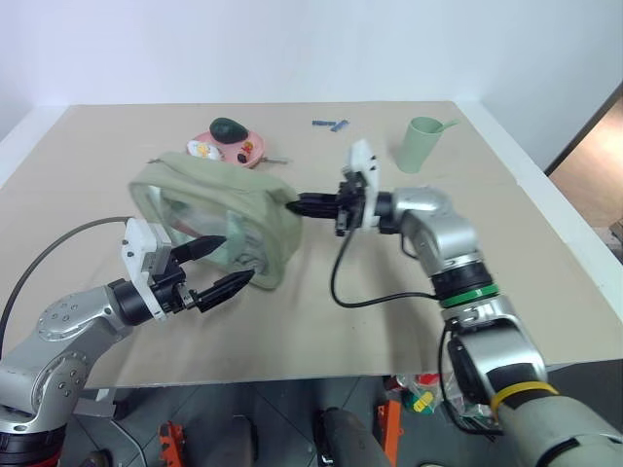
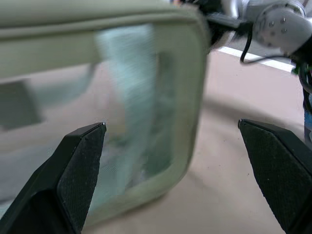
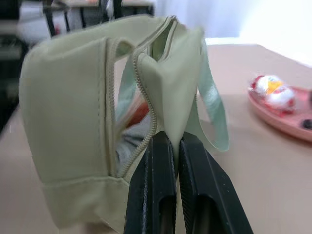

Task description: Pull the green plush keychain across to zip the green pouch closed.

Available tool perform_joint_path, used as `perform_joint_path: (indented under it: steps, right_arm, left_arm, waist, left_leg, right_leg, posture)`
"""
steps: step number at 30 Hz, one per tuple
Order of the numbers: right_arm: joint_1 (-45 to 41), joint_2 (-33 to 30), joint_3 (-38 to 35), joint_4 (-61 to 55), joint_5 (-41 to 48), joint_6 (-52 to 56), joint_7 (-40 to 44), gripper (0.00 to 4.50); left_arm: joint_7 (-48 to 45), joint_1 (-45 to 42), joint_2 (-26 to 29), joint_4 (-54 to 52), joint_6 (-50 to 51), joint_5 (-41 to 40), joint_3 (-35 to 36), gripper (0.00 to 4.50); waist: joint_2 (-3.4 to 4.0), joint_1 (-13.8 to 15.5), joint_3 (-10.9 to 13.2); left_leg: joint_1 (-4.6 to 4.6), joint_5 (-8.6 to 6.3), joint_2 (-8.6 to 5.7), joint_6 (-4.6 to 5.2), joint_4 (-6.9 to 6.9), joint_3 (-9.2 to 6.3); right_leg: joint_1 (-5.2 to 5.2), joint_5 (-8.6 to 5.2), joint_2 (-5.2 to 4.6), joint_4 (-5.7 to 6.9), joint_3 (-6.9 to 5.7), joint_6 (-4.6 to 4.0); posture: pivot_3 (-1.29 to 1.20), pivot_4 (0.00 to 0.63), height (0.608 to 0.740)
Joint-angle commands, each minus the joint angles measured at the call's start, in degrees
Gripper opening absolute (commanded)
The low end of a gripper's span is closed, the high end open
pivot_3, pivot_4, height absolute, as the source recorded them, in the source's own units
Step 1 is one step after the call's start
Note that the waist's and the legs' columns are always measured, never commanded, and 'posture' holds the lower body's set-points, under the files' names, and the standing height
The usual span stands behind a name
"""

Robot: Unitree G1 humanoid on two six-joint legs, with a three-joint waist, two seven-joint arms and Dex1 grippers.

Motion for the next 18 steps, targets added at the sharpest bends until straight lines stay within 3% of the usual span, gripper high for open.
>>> perform_joint_path:
  steps: [1, 4, 5, 9, 15, 16, 18]
  right_arm:
    - [-4.0, -3.3, 0.1, 8.2, -4.0, -10.1, 5.8, 0.05]
    - [-6.8, -3.9, -0.9, 16.3, -5.1, -14.4, 8.0, 0.05]
    - [-7.4, -4.0, -1.2, 18.0, -5.2, -15.1, 8.6, 0.69]
    - [-8.3, -3.2, -3.6, 19.9, -3.9, -15.5, 8.1, 2.03]
    - [-4.7, -3.9, -11.7, 8.4, 2.9, -4.6, 0.7, 4.12]
    - [-2.9, -4.3, -13.1, 4.4, 4.1, -2.5, -1.3, 4.42]
    - [0.6, -5.1, -15.1, -3.3, 6.4, 2.7, -4.5, 4.49]
  left_arm:
    - [0.1, -1.0, -0.1, -2.0, -0.2, -0.2, -0.5, 4.50]
    - [0.7, -1.3, -0.7, -2.1, -0.4, 0.1, -1.6, 4.50]
    - [0.8, -1.4, -0.9, -2.0, -0.5, 0.3, -2.0, 4.50]
    - [1.3, -2.6, -1.5, -1.3, -0.6, 0.7, -2.9, 4.50]
    - [0.7, -4.3, -2.0, -0.2, -0.3, 1.4, -4.3, 4.50]
    - [0.1, -4.4, -1.8, -0.2, 0.0, 1.1, -4.5, 4.50]
    - [-0.9, -4.6, -1.3, -0.3, 0.3, 0.7, -4.8, 4.50]
  waist:
    - [-0.01, -0.1, 0.0]
    - [-0.01, -0.3, 0.0]
    - [-0.01, -0.4, 0.0]
    - [0.00, -0.4, 0.0]
    - [0.00, -0.2, 0.0]
    - [0.00, -0.2, 0.0]
    - [0.00, 0.0, 0.0]
  left_leg:
    - [0.02, 0.00, 0.00, 0.00, 0.01, 0.03]
    - [0.09, 0.00, 0.02, 0.00, 0.01, 0.05]
    - [0.11, 0.00, 0.06, 0.00, 0.00, 0.07]
    - [0.13, 0.00, 0.11, 0.00, -0.02, 0.04]
    - [0.10, 0.01, 0.06, 0.00, 0.01, 0.07]
    - [0.08, 0.00, 0.06, 0.00, 0.02, 0.06]
    - [0.08, 0.00, 0.06, -0.01, 0.01, 0.04]
  right_leg:
    - [0.02, 0.00, 0.00, 0.00, 0.03, 0.01]
    - [0.02, 0.02, 0.04, 0.01, 0.06, -0.01]
    - [0.02, 0.04, 0.08, 0.02, 0.08, -0.03]
    - [-0.01, 0.07, 0.14, 0.11, 0.09, -0.09]
    - [0.00, 0.08, 0.08, 0.11, 0.13, -0.06]
    - [0.00, 0.08, 0.08, 0.10, 0.13, -0.05]
    - [0.01, 0.05, 0.07, 0.09, 0.11, -0.02]
  posture:
    - [0.00, 0.150, 0.740]
    - [0.00, 0.150, 0.740]
    - [0.00, 0.150, 0.740]
    - [0.00, 0.150, 0.740]
    - [0.00, 0.150, 0.740]
    - [0.00, 0.150, 0.740]
    - [0.00, 0.150, 0.740]
